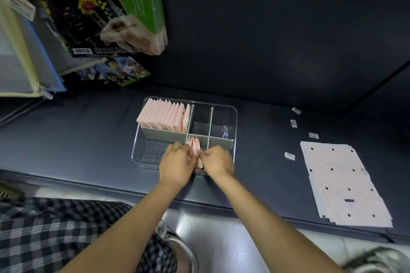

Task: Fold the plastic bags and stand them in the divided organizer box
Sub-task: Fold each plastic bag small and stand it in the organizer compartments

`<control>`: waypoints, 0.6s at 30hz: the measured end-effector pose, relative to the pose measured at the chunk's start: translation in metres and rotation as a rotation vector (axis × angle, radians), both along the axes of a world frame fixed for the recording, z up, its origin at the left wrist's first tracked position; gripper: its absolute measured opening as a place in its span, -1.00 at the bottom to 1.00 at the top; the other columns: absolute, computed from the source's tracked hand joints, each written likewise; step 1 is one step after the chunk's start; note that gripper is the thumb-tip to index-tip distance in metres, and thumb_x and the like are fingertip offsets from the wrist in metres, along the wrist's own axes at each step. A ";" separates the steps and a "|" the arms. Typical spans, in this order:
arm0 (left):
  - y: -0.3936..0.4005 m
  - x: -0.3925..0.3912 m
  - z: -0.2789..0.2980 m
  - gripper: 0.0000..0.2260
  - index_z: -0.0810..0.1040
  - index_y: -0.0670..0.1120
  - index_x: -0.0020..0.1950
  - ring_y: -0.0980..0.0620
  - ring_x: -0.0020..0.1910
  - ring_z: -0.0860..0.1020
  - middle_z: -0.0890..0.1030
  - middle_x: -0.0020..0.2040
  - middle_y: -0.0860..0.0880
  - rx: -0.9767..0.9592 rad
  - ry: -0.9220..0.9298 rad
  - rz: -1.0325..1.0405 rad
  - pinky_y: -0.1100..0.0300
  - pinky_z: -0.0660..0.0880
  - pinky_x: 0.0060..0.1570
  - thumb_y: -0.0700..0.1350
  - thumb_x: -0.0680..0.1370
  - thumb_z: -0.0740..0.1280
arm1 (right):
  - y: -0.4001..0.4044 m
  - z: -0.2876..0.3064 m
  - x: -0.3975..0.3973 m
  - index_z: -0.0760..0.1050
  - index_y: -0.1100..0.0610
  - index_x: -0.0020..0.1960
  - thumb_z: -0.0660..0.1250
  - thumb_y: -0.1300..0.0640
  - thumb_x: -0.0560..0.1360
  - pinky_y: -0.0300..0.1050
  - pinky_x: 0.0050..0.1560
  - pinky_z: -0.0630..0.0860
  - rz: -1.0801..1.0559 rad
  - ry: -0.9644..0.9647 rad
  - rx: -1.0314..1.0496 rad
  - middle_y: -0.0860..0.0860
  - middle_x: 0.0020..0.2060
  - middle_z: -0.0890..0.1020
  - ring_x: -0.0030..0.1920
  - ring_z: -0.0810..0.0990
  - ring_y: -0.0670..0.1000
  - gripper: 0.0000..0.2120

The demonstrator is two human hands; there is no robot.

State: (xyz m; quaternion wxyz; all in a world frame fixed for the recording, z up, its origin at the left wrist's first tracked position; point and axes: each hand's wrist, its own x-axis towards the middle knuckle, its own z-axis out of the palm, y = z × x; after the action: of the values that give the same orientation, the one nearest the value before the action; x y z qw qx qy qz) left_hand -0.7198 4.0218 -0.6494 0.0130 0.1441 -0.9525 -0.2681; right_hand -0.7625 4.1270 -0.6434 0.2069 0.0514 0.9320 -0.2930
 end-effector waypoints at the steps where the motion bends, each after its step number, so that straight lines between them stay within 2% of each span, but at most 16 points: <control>1: 0.000 0.001 0.000 -0.86 0.55 -0.09 -0.06 -0.07 0.08 0.42 0.51 -0.02 -0.08 0.007 0.006 -0.013 0.10 0.39 -0.05 -0.04 0.54 0.30 | 0.001 -0.001 0.000 0.57 0.11 -0.26 0.24 -0.13 0.52 -0.15 -0.16 0.42 0.007 -0.016 -0.004 0.13 -0.09 0.66 -0.01 0.61 0.17 -0.64; 4: 0.001 0.002 0.001 -0.86 0.55 -0.08 -0.04 -0.08 0.09 0.42 0.50 0.01 -0.07 0.010 -0.011 -0.028 0.08 0.41 0.00 -0.02 0.52 0.35 | 0.007 0.004 -0.001 0.60 0.12 -0.16 0.17 -0.17 0.54 -0.09 -0.09 0.46 0.068 -0.042 -0.033 0.15 -0.07 0.66 0.00 0.60 0.18 -0.59; 5: 0.002 0.003 0.002 -0.86 0.55 -0.08 -0.03 -0.08 0.10 0.42 0.50 0.02 -0.08 0.001 -0.018 -0.028 0.07 0.42 0.00 -0.03 0.51 0.36 | 0.012 0.006 0.000 0.59 0.13 -0.18 0.16 -0.16 0.55 -0.08 -0.08 0.49 0.091 -0.032 -0.057 0.16 -0.12 0.66 -0.03 0.61 0.18 -0.58; 8: 0.007 0.002 0.009 -0.90 0.56 -0.12 -0.04 -0.14 0.08 0.44 0.50 0.00 -0.13 -0.018 0.010 -0.024 0.02 0.43 0.00 -0.12 0.50 0.36 | 0.043 0.013 0.005 0.46 0.09 -0.39 0.19 -0.07 0.56 -0.04 -0.14 0.55 0.124 0.101 -0.174 0.09 -0.38 0.64 -0.23 0.62 0.09 -0.59; 10: 0.018 -0.001 0.017 -0.95 0.56 -0.16 -0.08 -0.17 0.02 0.45 0.51 -0.04 -0.15 -0.015 0.104 -0.058 0.00 0.44 -0.03 -0.19 0.49 0.37 | 0.083 0.013 0.011 0.52 0.03 -0.35 0.24 -0.02 0.55 -0.09 -0.16 0.54 0.085 0.213 -0.205 0.01 -0.42 0.64 -0.32 0.60 -0.04 -0.68; 13: 0.045 -0.004 0.029 -0.95 0.55 -0.16 -0.12 -0.15 -0.07 0.48 0.53 -0.12 -0.11 0.014 0.240 -0.230 0.02 0.44 -0.07 -0.23 0.47 0.40 | 0.163 0.005 0.017 0.64 0.03 -0.06 0.32 0.06 0.52 -0.10 -0.04 0.53 -0.013 0.296 -0.123 -0.01 -0.19 0.70 -0.15 0.64 -0.03 -0.87; 16: 0.080 -0.001 0.029 -0.96 0.55 -0.13 -0.12 -0.12 -0.11 0.50 0.53 -0.15 -0.08 0.003 0.243 -0.432 0.04 0.43 -0.10 -0.20 0.47 0.40 | 0.251 -0.010 0.024 0.60 0.13 0.08 0.37 0.15 0.49 -0.05 0.07 0.49 -0.139 0.311 0.006 0.08 -0.01 0.64 0.02 0.59 0.11 -0.82; 18: 0.100 0.003 0.020 -0.94 0.56 -0.10 -0.05 -0.10 -0.04 0.50 0.54 -0.08 -0.06 -0.028 0.181 -0.557 0.05 0.43 -0.02 -0.14 0.51 0.35 | 0.298 -0.018 0.032 0.55 0.14 0.18 0.42 0.11 0.45 -0.06 0.12 0.44 -0.200 0.266 0.129 0.11 0.09 0.57 0.13 0.51 0.14 -0.69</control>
State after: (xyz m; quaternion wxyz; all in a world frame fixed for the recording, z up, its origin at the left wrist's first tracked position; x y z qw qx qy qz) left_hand -0.7164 4.1218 -0.6297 0.0261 -0.1475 -0.9540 -0.2598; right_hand -0.7302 4.4249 -0.6617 0.0479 0.1177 0.9583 -0.2561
